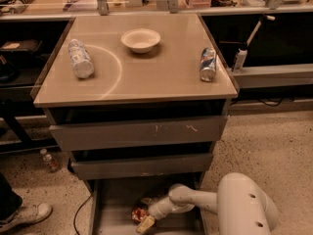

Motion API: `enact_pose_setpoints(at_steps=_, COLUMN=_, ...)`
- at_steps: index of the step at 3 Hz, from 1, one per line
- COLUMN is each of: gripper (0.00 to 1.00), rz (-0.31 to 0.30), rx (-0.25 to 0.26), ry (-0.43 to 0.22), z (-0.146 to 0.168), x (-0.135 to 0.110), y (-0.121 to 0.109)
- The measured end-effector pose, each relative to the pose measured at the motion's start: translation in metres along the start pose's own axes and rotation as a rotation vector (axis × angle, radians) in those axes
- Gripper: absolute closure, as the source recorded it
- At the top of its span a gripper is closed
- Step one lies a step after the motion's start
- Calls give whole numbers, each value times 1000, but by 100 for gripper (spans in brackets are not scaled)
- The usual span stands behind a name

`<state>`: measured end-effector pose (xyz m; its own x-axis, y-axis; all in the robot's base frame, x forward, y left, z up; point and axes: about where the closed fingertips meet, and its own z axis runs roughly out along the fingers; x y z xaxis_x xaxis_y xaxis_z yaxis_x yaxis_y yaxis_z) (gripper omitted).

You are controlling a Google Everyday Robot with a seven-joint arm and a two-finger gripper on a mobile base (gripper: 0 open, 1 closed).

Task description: Pick coke can from bottom drawer and place on counter

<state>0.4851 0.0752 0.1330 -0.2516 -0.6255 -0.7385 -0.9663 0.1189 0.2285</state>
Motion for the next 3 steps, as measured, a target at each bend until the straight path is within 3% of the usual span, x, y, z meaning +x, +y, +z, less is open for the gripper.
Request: enact_pose_setpoints(at_steps=3, gripper=88, rz=0, rx=0, ry=0, z=0, x=0, y=0)
